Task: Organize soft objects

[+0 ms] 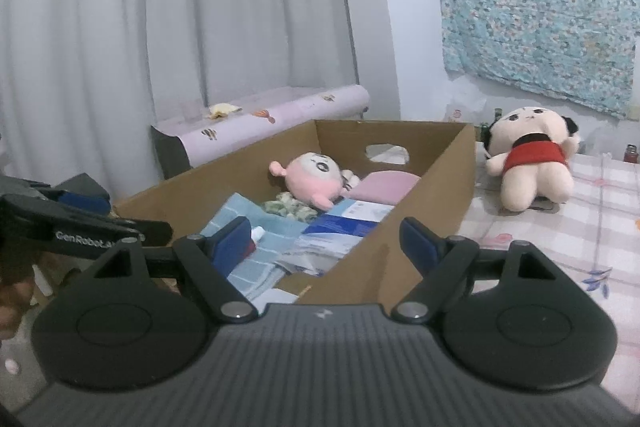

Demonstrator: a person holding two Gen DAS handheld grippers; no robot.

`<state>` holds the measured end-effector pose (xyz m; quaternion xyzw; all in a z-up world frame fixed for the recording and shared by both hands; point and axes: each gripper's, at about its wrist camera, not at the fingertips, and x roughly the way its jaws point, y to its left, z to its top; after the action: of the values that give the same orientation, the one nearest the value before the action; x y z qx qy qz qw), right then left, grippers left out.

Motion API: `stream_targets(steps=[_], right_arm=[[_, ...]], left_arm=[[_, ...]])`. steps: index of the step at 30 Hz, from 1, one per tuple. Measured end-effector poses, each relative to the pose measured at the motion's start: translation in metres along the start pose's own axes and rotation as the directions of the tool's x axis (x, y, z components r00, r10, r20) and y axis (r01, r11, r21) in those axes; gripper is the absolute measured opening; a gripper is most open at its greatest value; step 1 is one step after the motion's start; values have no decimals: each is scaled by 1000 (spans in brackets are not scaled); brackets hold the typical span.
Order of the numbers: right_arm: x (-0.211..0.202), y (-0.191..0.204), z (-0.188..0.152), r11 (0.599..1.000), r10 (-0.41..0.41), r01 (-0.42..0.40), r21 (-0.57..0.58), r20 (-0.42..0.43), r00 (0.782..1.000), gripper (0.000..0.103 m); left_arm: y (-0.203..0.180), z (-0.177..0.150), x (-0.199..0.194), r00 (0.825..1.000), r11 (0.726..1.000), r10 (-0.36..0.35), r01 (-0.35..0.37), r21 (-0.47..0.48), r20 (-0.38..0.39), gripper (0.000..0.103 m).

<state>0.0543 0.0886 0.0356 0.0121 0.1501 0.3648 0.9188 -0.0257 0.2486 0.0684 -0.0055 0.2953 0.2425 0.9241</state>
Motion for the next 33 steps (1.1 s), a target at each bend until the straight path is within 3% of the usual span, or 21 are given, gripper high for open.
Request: stream_targets(steps=[4,8,12,18,23,25,33], right_arm=[[11,9,-6,999,-2,1,-40,-19,1000,82],[7,14,-5,998,-5,6,-56,27,1000,82],[4,10,-4,1000,8,-6,-28,66,998,82],[5,9,-3,1000,-4,5,-18,59,998,82],[7,15,-5,999,1,2,-51,48,999,82],[3,15,-6,998,-15,19,-60,58,998,82],[7,9,-7,1000,2,-1,-21,40,999,82]], left_arm=[[7,-2,8,998,998,-53,55,-44,36,92],[-1,-5,13,998,1000,-10,9,10,57,92],[-5,-9,12,998,999,-25,24,24,51,92],[-6,-13,13,997,999,-25,23,31,72,93],[7,-8,16,995,997,-55,60,-55,77,92],[7,-2,18,997,997,-57,59,-48,49,92],[3,-7,16,992,995,-91,94,-29,91,95]])
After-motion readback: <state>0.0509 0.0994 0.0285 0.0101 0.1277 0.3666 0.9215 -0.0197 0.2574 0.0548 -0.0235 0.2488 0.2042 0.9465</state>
